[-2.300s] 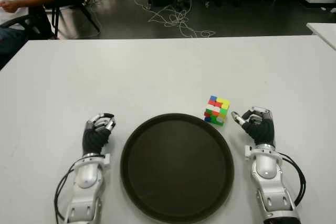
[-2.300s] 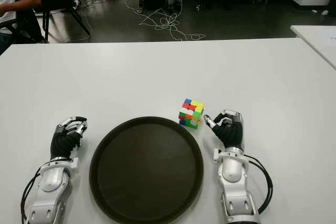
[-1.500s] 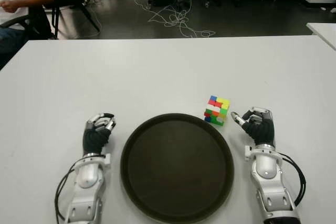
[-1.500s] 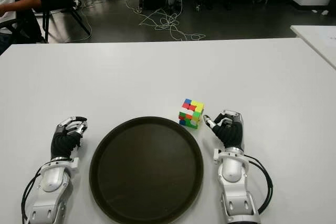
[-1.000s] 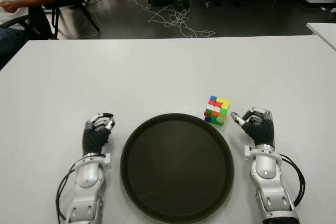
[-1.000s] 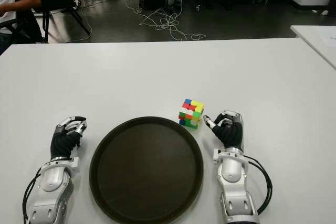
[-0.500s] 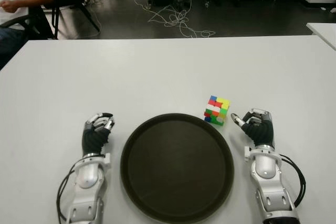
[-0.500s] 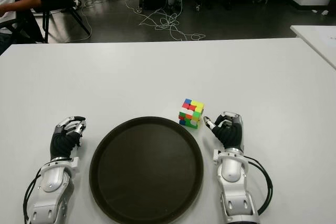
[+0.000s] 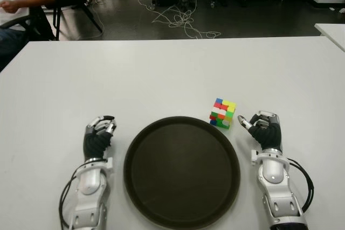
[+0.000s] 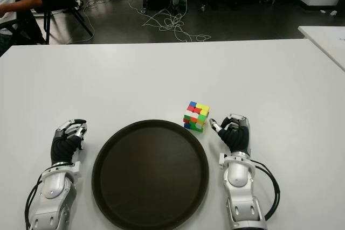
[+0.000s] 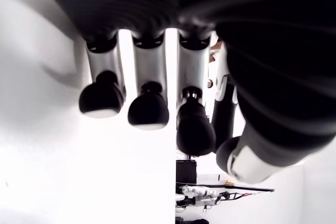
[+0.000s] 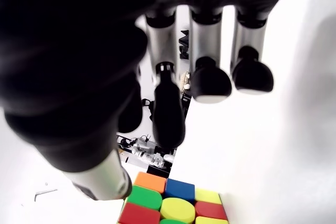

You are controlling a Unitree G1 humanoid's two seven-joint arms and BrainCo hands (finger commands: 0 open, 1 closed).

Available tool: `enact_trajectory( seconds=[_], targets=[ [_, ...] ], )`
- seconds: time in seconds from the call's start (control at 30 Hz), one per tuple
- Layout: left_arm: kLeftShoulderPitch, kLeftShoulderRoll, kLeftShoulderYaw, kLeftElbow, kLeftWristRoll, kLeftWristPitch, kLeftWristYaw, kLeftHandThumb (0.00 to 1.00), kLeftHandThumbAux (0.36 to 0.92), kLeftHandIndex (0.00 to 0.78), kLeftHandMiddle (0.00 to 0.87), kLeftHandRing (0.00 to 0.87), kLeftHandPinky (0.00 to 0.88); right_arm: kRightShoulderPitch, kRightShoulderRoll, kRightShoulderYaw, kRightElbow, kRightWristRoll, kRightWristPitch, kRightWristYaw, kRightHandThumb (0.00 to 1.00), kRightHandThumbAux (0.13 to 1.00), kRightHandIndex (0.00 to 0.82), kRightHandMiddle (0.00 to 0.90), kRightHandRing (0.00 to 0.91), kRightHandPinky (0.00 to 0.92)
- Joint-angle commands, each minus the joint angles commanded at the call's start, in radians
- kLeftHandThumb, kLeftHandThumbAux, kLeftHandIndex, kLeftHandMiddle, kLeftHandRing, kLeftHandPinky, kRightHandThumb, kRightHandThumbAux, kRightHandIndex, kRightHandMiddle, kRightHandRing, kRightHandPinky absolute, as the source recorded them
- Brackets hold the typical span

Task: Pick up the Rubik's Cube and put it in the plate

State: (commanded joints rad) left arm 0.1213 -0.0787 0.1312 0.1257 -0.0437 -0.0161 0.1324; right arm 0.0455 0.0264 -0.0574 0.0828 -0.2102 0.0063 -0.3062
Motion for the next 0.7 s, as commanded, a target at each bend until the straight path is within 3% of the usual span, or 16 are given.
enact_trajectory(
  seconds=[0.7],
  targets=[
    [0.001, 0.004, 0.0, -0.007, 0.0, 0.025, 0.0, 0.712, 0.704, 0.444, 0.795, 0.825, 0.826, -0.002, -0.005, 0.005, 0.0, -0.018, 0.008, -0.008, 0.24, 0.846, 0.758, 0.832, 0.843, 0.844]
  ],
)
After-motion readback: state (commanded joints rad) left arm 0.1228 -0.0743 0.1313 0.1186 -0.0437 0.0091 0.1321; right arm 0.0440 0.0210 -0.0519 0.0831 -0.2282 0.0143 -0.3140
